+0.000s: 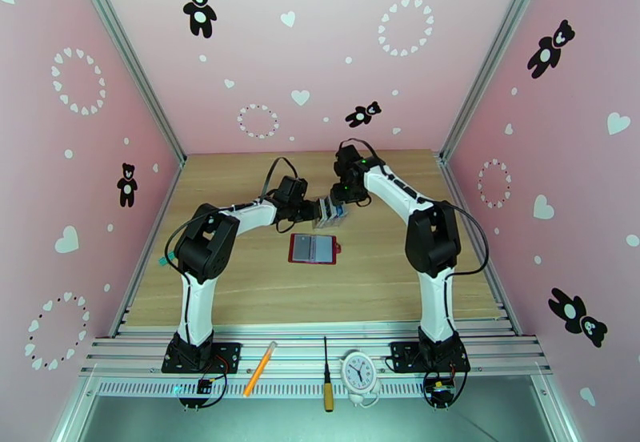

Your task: Put the credit cards into the card holder

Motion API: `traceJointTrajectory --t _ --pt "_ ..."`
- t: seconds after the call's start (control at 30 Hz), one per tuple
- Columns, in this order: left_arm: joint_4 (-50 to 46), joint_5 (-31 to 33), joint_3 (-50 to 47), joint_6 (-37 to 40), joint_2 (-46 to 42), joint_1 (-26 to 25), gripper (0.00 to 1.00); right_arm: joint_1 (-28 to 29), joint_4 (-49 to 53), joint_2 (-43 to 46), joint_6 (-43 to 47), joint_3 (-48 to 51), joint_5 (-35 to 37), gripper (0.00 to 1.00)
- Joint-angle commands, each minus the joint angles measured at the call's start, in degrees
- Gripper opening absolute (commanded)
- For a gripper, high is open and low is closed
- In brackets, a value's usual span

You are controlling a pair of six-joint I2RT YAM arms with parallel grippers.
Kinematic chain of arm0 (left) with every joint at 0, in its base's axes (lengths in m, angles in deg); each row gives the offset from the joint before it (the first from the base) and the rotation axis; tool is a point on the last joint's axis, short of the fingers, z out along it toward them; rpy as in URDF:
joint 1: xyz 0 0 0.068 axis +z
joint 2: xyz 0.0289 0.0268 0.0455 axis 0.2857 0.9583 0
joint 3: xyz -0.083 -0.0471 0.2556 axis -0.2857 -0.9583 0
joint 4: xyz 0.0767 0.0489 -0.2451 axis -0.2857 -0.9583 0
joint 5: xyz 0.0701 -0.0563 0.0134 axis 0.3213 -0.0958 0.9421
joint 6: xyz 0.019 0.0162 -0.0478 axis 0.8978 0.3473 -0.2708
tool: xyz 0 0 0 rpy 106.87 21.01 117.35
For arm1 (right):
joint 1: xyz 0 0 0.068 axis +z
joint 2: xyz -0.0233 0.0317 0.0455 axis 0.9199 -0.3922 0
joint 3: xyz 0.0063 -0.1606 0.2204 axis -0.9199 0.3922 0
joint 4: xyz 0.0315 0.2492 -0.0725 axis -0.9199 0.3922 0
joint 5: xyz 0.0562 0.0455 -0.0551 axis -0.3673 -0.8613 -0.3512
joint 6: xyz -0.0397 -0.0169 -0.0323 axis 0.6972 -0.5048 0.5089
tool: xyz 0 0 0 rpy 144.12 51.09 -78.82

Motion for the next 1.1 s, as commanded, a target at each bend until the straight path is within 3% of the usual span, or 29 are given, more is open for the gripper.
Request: traceJointTrajectory --t 0.0,1.07 --pt "-3.7 0.8 -1.0 -0.4 0.7 1.1 0.4 0.7 1.8 -1.9 0.3 -1.5 1.5 0.58" --pt "-3.9 0.3 -0.9 -0.3 1.1 1.1 0.4 0.3 1.8 -2.2 0.6 -1.7 7.1 0.58"
